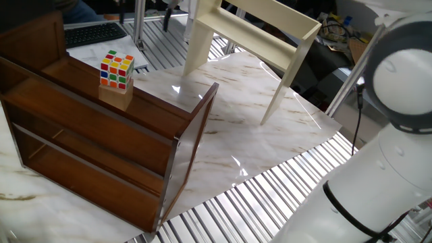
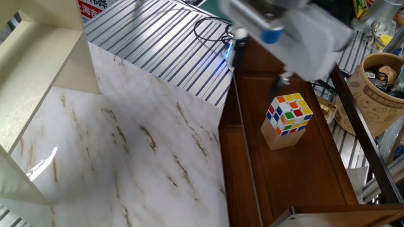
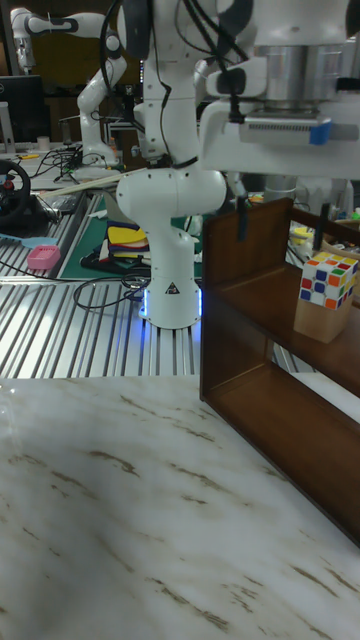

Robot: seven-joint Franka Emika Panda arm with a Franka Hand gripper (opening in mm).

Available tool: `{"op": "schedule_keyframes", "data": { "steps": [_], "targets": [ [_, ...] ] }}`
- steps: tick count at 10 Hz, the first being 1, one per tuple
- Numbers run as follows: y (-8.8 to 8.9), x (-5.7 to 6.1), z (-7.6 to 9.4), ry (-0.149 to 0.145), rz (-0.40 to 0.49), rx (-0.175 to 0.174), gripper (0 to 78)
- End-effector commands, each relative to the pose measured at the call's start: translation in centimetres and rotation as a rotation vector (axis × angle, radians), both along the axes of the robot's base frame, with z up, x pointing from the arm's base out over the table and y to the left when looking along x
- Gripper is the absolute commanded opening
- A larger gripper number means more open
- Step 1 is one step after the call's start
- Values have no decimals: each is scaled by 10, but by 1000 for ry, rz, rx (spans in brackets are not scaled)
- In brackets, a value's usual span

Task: Put the object on the shelf

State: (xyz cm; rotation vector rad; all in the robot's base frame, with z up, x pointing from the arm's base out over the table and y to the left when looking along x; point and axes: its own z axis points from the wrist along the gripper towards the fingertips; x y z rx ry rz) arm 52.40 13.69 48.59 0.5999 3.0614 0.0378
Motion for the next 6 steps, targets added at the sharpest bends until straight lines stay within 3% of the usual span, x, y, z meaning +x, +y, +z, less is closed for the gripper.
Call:
{"op": "schedule_keyframes", "data": {
  "steps": [1,2,4,5,6],
  "targets": [
    [-43,20,-12,-7,166,-12,774],
    [-45,20,-13,-7,173,-12,774],
    [-67,27,-19,-9,260,-16,774],
    [-67,27,-19,-9,260,-16,774],
    [-81,31,-23,-14,333,-14,774]
  ]
}}
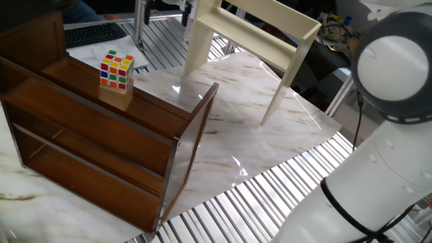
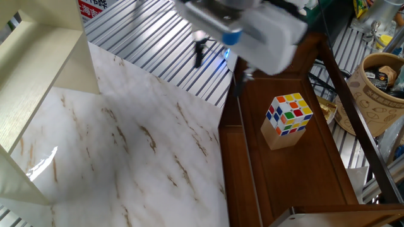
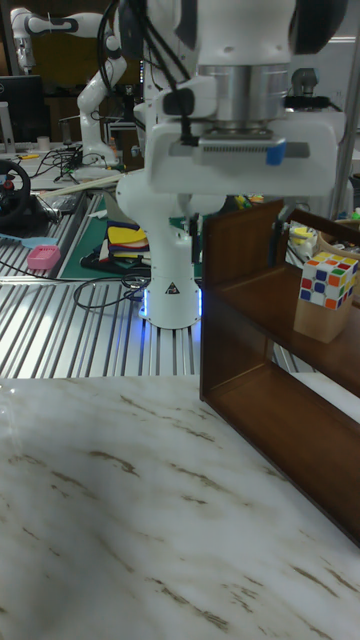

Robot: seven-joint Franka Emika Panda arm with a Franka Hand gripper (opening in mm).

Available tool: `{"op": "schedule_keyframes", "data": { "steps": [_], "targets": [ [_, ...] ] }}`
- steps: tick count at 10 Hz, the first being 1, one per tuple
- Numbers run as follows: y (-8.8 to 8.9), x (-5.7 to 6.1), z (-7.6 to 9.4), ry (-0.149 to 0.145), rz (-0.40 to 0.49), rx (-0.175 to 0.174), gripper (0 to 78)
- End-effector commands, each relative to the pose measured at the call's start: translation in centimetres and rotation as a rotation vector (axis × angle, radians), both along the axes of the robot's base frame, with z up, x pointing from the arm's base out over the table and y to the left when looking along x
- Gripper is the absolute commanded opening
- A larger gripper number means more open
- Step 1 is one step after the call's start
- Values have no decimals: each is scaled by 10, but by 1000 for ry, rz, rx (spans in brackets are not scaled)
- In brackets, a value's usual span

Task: Put the object on the shelf

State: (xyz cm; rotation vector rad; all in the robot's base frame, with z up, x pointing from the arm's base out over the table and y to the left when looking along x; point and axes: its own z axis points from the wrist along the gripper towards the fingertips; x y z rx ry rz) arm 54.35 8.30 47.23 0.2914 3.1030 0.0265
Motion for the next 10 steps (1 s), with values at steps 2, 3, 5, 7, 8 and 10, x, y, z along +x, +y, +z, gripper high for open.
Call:
{"op": "schedule_keyframes", "data": {
  "steps": [2,3,5,7,8,10],
  "targets": [
    [-35,17,-16,-11,171,-5,774],
    [-39,20,-22,-20,191,-5,774],
    [-50,21,-31,-29,260,8,774],
    [-54,22,-31,-30,287,8,774],
    [-55,23,-30,-30,299,6,774],
    [-57,24,-28,-34,304,8,11]
  ]
}}
